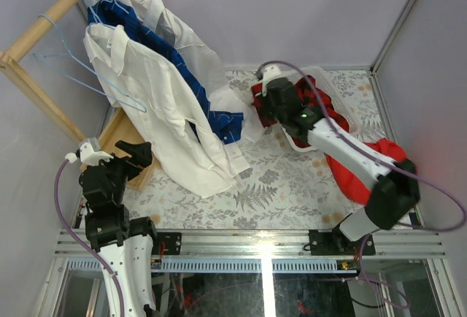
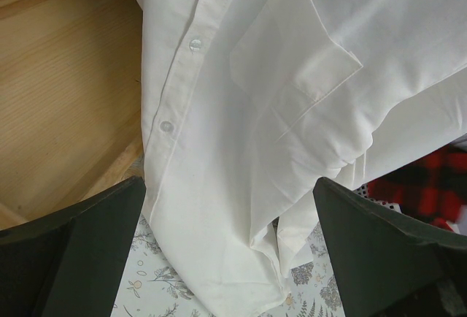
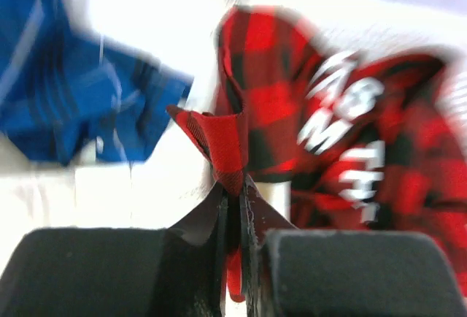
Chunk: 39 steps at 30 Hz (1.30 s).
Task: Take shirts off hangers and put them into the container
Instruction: Adjust the shirt in the bin.
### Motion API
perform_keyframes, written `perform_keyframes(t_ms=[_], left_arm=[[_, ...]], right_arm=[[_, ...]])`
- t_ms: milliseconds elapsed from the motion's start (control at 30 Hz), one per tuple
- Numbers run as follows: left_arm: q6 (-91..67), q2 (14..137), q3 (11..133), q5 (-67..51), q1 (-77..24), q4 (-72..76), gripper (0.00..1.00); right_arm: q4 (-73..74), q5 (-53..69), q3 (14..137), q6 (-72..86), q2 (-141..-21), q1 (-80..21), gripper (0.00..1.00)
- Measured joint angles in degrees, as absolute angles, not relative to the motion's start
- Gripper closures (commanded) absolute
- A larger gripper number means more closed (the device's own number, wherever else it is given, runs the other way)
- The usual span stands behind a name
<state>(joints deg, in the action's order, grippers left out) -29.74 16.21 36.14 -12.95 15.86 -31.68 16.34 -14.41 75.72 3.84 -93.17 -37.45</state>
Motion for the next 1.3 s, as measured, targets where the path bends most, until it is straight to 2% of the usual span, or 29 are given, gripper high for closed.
perform_keyframes(t_ms=[100, 200, 333, 500, 567, 633, 733, 800, 867, 1100, 1300], left_arm=[[-29.7, 16.2, 36.1, -13.0, 15.9, -31.7, 0.0], [-29.7, 16.2, 36.1, -13.0, 15.9, -31.7, 0.0], [-29.7, 16.2, 36.1, -13.0, 15.9, -31.7, 0.0], [-29.7, 16.2, 36.1, -13.0, 15.9, -31.7, 0.0], [-29.7, 16.2, 36.1, -13.0, 15.9, -31.7, 0.0], [-29.7, 16.2, 36.1, -13.0, 15.9, -31.7, 0.0], [-29.7, 16.2, 36.1, -13.0, 15.9, -31.7, 0.0], [-29.7, 16.2, 36.1, -13.0, 15.9, -31.7, 0.0], [-29.7, 16.2, 36.1, -13.0, 15.9, -31.7, 0.0], [-29.7, 16.2, 36.1, -13.0, 15.9, -31.7, 0.0], [-29.7, 16.2, 36.1, -13.0, 15.9, -31.7, 0.0]], right_arm=[[10.1, -21.4, 75.7, 0.6, -82.8, -37.4, 1.0], [5.3, -30.0, 77.1, -2.7, -79.7, -36.2, 1.0], [5.0, -36.1, 80.5, -3.0, -85.6, -29.9, 0.94], [12.9, -32.0, 81.5, 0.0, -102.2, -22.8, 0.91], [17.4, -30.2, 83.7, 1.2, -109.5, -21.8, 0.7], [20.9, -28.7, 85.4, 2.2, -115.2, -21.4, 0.59], [25.0, -27.1, 86.5, 2.5, -116.2, -21.5, 0.4], [26.6, -25.8, 88.8, 2.7, -114.0, -21.5, 0.24], [27.4, -24.2, 90.9, 3.0, -110.5, -21.5, 0.15], [24.1, -14.3, 89.9, 4.6, -90.6, -21.5, 0.06], [10.3, 7.4, 76.6, 11.8, -76.9, -21.7, 0.09]])
